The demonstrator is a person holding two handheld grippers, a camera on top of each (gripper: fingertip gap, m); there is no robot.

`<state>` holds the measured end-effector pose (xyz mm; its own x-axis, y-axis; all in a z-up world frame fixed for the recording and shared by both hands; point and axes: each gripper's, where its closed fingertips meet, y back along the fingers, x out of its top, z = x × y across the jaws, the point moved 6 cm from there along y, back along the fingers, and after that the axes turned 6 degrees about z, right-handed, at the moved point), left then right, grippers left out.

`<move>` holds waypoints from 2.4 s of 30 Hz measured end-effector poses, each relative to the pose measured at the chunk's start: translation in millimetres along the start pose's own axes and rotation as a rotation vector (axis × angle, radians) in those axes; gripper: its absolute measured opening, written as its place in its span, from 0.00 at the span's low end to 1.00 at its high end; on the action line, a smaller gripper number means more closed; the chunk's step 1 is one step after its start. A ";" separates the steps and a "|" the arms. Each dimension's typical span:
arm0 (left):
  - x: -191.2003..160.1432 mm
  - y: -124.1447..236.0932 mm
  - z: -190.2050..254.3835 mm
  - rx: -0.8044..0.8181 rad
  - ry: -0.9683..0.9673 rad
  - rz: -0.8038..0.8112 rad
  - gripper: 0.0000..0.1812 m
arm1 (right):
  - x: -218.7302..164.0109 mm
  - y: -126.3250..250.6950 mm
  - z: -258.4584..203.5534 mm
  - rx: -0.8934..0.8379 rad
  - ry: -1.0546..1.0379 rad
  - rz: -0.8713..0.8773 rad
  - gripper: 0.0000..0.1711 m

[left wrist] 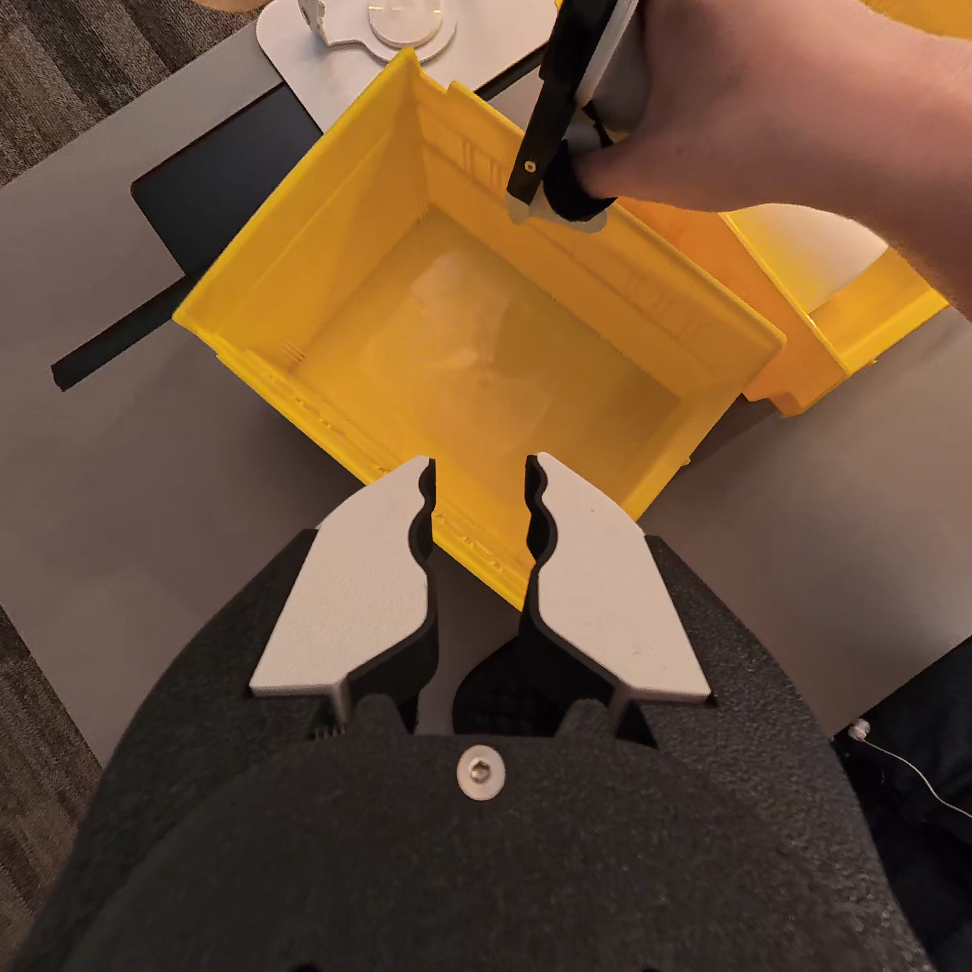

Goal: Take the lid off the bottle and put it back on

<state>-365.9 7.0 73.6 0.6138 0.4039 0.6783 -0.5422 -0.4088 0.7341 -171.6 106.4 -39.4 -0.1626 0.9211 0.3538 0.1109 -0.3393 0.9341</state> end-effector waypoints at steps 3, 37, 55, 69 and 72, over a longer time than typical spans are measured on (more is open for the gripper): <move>0.7 1.4 1.1 -0.004 -0.004 0.008 0.18 | -6.4 -10.5 -0.2 0.030 -0.024 -0.053 0.12; 49.9 126.1 12.5 0.144 0.144 1.087 0.19 | -19.7 226.7 144.0 0.013 -0.291 -0.047 0.03; 71.8 2.3 46.0 -0.142 0.133 0.696 0.25 | -311.0 203.2 410.3 -0.070 -0.842 -0.142 0.04; 68.9 -152.1 102.8 -0.300 0.217 0.235 0.40 | -342.0 135.5 435.4 0.037 -0.735 -0.113 0.04; 69.4 -176.0 100.2 -0.218 0.206 -0.013 0.38 | -341.4 136.0 435.0 0.057 -0.714 -0.085 0.04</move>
<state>-170.4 25.0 -11.8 0.5037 0.5747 0.6450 -0.6595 -0.2264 0.7168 325.5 -171.0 -53.5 0.5056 0.8506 0.1442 0.1808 -0.2679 0.9463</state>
